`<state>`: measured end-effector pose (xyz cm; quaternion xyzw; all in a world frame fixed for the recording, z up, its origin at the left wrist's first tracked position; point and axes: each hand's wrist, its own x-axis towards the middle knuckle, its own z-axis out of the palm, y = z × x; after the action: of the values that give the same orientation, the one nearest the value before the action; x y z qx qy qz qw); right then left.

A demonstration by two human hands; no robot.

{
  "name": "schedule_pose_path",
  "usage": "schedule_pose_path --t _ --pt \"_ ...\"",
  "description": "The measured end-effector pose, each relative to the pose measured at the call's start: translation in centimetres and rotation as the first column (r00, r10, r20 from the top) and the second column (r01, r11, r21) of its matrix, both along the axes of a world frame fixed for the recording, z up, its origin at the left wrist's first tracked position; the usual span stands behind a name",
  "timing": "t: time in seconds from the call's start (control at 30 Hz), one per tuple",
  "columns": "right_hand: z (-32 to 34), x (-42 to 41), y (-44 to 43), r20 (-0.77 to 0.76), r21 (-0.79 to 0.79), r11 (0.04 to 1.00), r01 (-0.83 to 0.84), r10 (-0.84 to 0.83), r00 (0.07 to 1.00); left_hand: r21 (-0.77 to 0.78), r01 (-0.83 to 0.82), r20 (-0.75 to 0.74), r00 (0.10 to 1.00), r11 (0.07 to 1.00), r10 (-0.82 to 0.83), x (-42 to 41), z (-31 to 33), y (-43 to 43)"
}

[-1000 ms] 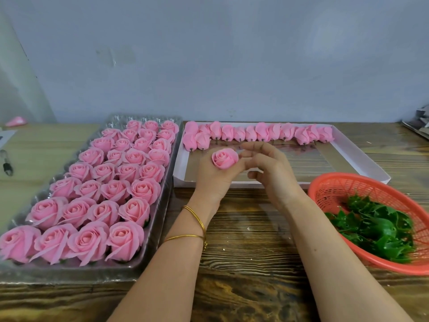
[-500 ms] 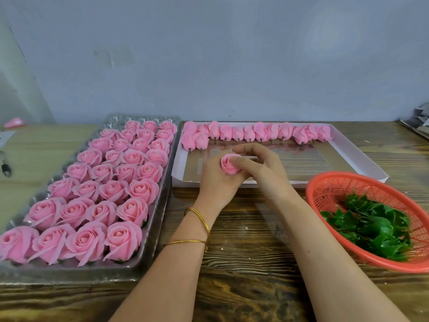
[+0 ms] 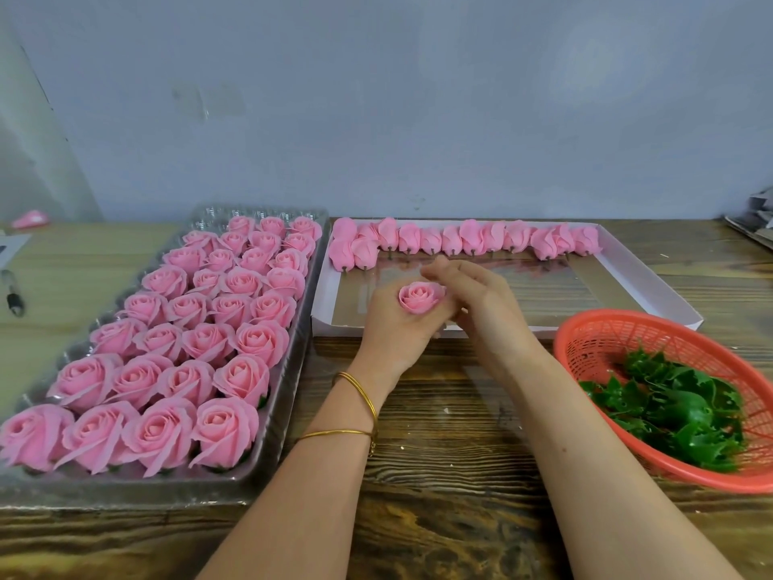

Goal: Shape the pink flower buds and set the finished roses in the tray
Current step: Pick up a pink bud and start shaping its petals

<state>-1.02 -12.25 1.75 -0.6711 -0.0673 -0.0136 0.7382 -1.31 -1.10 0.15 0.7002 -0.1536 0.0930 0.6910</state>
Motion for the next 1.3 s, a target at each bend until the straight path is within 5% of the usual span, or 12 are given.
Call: schedule_pose_path --t 0.23,0.4,0.57,1.3 --pt "0.3 0.3 -0.3 -0.046 0.145 0.987 0.071 -0.065 0.997 -0.067 -0.056 -0.006 0.998 0.996 0.056 0.2 0.0 -0.1" --pt "-0.1 0.2 -0.7 -0.027 -0.001 0.998 0.066 -0.066 0.997 -0.133 -0.117 -0.037 0.993 0.984 0.114 0.5 -0.3 0.1" --pt "-0.3 -0.1 -0.8 0.058 -0.184 0.978 -0.099 0.112 0.992 -0.228 -0.093 -0.121 0.990 0.969 0.067 0.7 -0.3 0.0" --pt "-0.5 -0.3 -0.2 0.166 -0.342 0.939 -0.043 0.106 0.980 -0.285 -0.014 -0.119 0.993 0.958 -0.021 0.3 0.2 0.1"
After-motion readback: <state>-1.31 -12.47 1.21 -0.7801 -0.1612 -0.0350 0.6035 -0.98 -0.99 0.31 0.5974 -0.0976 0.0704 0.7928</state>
